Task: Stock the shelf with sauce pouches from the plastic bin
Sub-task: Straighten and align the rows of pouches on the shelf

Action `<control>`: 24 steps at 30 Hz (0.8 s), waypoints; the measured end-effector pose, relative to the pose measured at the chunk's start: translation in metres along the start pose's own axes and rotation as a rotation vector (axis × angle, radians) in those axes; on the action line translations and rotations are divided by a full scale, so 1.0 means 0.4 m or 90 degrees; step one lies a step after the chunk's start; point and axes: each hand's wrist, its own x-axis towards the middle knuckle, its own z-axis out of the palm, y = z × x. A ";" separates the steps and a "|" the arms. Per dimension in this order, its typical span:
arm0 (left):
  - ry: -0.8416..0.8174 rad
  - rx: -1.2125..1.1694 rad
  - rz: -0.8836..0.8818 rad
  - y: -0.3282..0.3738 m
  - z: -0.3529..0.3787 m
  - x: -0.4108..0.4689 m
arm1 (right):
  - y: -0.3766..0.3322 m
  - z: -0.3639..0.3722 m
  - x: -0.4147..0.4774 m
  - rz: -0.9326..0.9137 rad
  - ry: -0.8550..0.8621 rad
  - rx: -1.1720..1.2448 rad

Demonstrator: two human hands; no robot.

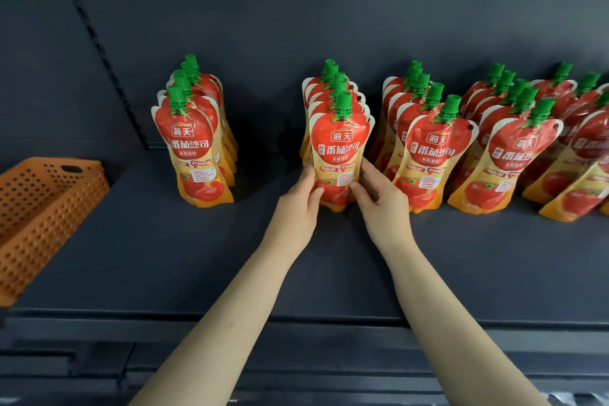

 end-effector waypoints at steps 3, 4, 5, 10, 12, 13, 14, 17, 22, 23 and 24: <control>0.013 0.011 0.004 0.008 -0.009 -0.016 | -0.017 -0.004 -0.022 0.024 0.005 0.020; 0.028 0.010 0.001 0.008 -0.017 -0.030 | -0.027 -0.007 -0.038 0.042 0.018 0.031; 0.050 0.002 -0.001 0.006 -0.029 -0.049 | -0.039 -0.011 -0.057 0.051 0.041 0.038; 0.227 -0.107 0.047 -0.045 -0.134 -0.190 | -0.095 0.000 -0.126 0.004 0.078 0.086; 0.305 -0.150 0.052 -0.075 -0.190 -0.219 | -0.118 0.041 -0.129 0.027 0.039 0.120; 0.332 -0.174 0.043 -0.090 -0.219 -0.220 | -0.133 0.067 -0.127 0.035 0.019 0.137; 0.349 -0.201 0.026 -0.104 -0.246 -0.212 | -0.148 0.098 -0.122 0.041 -0.003 0.154; 0.337 -0.320 -0.066 -0.144 -0.319 -0.147 | -0.201 0.201 -0.090 0.082 -0.064 0.197; 0.254 -0.483 -0.174 -0.162 -0.393 -0.007 | -0.266 0.374 -0.008 0.175 -0.120 0.279; 0.232 -0.501 -0.176 -0.166 -0.399 0.015 | -0.278 0.400 0.009 0.185 -0.121 0.302; 0.212 -0.514 -0.171 -0.171 -0.403 0.033 | -0.286 0.424 0.025 0.195 -0.120 0.325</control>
